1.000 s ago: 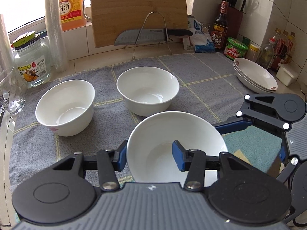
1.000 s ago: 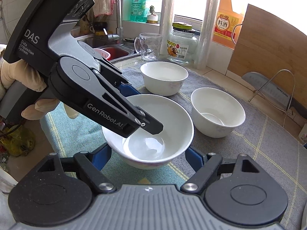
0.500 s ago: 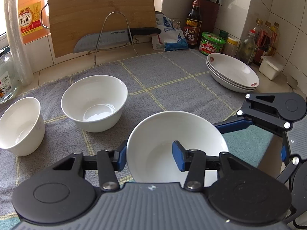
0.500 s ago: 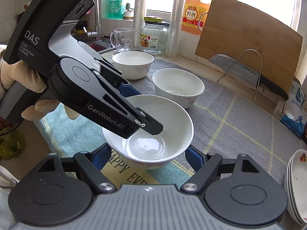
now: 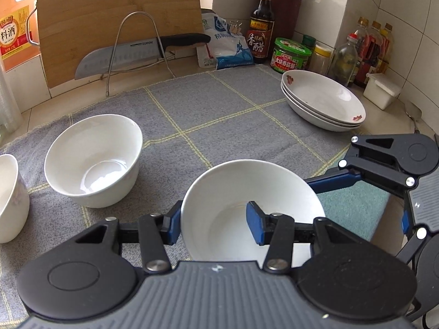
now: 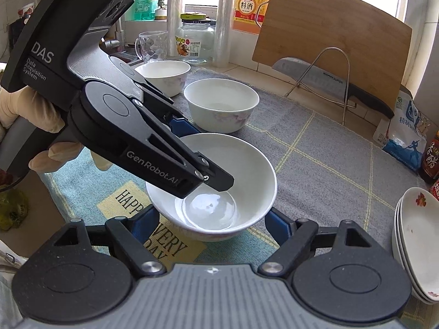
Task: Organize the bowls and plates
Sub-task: 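Lift the white bowl with the left tool toward another white bowl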
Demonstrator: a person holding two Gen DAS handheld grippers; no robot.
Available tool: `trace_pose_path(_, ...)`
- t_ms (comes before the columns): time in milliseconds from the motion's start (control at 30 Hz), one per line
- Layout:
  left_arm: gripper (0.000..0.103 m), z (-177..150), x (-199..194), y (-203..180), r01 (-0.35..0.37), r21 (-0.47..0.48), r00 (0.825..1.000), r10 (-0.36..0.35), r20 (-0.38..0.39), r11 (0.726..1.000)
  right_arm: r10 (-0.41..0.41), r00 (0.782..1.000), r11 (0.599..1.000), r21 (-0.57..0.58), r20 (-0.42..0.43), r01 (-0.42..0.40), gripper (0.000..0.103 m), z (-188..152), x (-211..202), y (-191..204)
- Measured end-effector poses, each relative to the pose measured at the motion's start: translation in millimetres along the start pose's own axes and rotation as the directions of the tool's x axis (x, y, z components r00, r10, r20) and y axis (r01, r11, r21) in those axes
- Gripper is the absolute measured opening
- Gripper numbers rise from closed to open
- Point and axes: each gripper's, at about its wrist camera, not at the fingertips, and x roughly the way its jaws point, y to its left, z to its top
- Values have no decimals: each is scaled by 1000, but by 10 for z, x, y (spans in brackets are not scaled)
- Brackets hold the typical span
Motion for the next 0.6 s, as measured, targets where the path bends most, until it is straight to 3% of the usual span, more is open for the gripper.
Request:
trace_pose_path(467,48,12,92,11,-6,-12,1000,6,-8,1000,16,1000,1000,27,-9,-16,87,0,96,-80)
trace_pose_path(567,54,17,98,9,2,-13,1000,-2,-7,1000,22,1000,999,33,-9,-21,88,1,96,-92)
trace_pose_path(600,60,18,93,6,6,-12,1000,-7,-5,1000,21,1000,999,31,-12,-21,88,3,99,-92)
